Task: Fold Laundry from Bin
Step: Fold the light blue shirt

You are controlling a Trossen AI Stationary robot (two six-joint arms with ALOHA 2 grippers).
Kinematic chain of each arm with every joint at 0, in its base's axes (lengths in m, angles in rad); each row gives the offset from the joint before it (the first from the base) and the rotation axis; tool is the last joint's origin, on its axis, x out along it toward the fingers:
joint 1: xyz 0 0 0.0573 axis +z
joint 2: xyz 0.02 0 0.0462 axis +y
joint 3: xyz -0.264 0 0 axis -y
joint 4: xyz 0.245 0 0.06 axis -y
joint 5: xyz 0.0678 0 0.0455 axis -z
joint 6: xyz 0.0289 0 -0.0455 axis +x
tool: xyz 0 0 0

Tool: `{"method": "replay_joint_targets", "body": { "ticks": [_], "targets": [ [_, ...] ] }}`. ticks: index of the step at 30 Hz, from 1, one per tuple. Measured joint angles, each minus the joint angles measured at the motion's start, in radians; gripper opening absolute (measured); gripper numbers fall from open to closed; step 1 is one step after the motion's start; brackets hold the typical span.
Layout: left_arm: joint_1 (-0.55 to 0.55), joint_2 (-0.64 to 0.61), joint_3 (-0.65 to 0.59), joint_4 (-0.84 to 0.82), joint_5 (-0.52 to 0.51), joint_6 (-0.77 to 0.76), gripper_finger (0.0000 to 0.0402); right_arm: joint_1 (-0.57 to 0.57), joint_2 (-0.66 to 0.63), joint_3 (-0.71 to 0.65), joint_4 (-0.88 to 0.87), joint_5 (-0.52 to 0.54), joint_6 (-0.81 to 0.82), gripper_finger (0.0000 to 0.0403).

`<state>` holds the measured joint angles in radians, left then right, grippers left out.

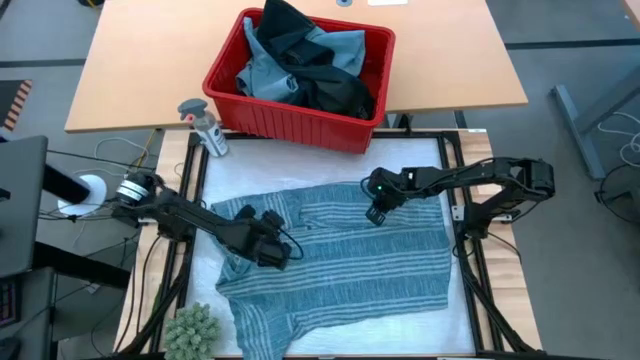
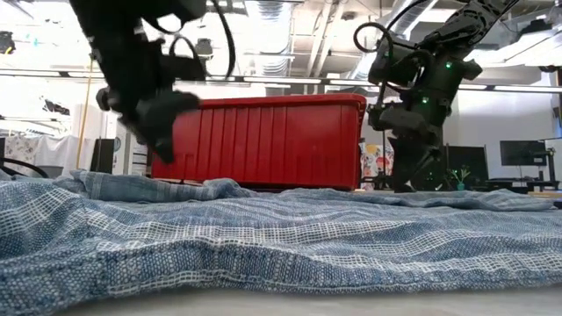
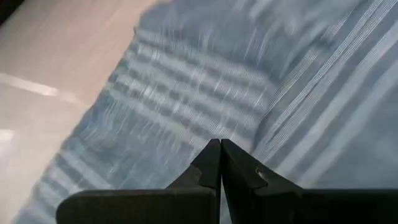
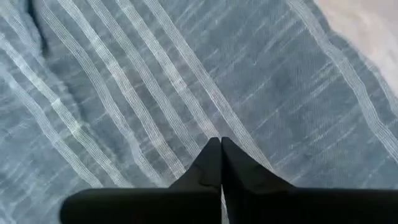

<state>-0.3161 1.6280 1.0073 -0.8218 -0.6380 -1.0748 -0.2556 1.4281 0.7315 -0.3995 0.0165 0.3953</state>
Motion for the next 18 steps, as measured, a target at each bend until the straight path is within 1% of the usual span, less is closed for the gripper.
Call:
{"method": "replay_joint_targets", "body": {
  "ticks": [3, 5, 6, 10, 12, 14, 18],
  "targets": [
    [0.001, -0.105, -0.066, 0.01, -0.027, -0.086, 0.0, -0.013, 0.0, 0.0, -0.009, 0.007, -0.001, 0.0015],
    [0.002, -0.167, -0.146, 0.033, -0.023, -0.157, 0.0, -0.026, 0.0, 0.0, -0.016, 0.007, -0.001, 0.0019],
    [0.003, -0.191, -0.191, 0.07, -0.014, -0.176, 0.0, -0.031, 0.0, 0.0, -0.019, 0.008, -0.001, 0.0021],
    [0.017, -0.278, -0.367, 0.355, 0.039, -0.151, 0.0, -0.045, 0.0, -0.009, -0.043, 0.016, -0.009, 0.0016],
    [0.035, -0.299, -0.428, 0.448, 0.06, -0.131, 0.0, -0.049, 0.0, -0.032, -0.031, 0.016, -0.008, 0.0015],
    [0.057, -0.311, -0.461, 0.476, 0.068, -0.132, 0.0, -0.055, 0.0, -0.06, -0.035, 0.015, -0.004, 0.0015],
    [0.104, -0.309, -0.5, 0.48, 0.143, -0.103, 0.0, -0.07, -0.003, -0.114, -0.017, 0.017, 0.018, 0.0015]
  ]
}}
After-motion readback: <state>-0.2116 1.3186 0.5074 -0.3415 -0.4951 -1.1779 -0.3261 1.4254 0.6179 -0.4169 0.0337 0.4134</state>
